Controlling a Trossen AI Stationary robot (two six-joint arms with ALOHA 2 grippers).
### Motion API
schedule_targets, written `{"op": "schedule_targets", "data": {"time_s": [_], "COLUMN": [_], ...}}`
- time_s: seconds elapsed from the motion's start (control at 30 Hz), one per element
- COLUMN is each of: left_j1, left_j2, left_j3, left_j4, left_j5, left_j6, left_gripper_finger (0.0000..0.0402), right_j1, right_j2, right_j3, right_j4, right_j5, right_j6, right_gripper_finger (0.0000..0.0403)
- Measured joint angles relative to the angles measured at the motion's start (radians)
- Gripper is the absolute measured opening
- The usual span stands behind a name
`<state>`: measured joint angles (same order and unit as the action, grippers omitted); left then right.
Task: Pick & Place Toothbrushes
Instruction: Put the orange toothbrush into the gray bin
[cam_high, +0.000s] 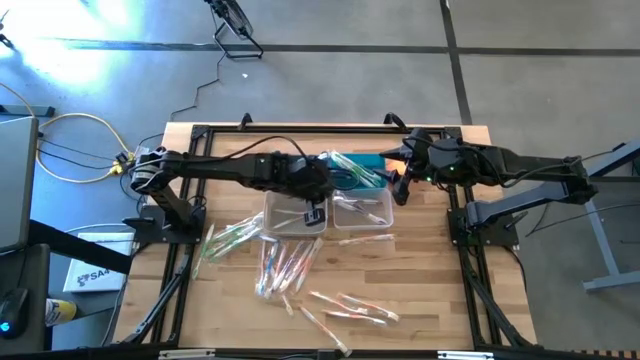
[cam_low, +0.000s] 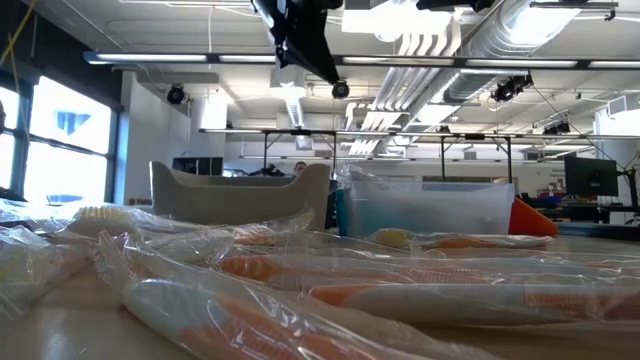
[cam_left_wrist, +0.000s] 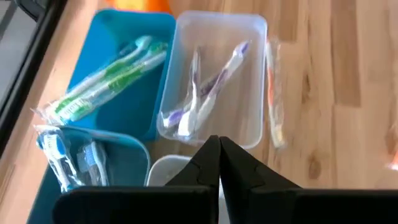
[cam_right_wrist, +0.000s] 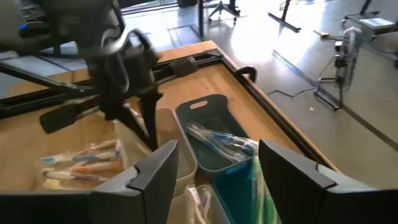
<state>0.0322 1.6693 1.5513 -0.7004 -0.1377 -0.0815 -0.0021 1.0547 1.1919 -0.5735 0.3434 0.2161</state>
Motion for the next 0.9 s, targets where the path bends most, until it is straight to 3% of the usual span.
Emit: {"op": "schedule_targets", "data": {"time_s": [0.47,0.7,0.9], "left_j1": [0.0,0.0,0.0], "left_j2": [-0.073,-0.172,-0.324], "left_j3": [-0.017,-0.138,-0.302], "left_j4": [0.038,0.08,0.236], "left_j5": [0.03,0.029,0.028], "left_j6": [0.032,-0.002,-0.041], "left_gripper_finger": [0.0,0.0,0.0], "right_j1": [0.0,0.0,0.0], "right_j2": [0.0,0.001,0.001], "right_j3": [0.0,0.0,0.0], "right_j4": [-0.076,-0.085,-0.109], "right_j5": [-0.033,-0.035,-0.034], "right_j6": [0.001,0.042,0.049], "right_gripper_finger": [0.0173,0.0173,0.0173]}}
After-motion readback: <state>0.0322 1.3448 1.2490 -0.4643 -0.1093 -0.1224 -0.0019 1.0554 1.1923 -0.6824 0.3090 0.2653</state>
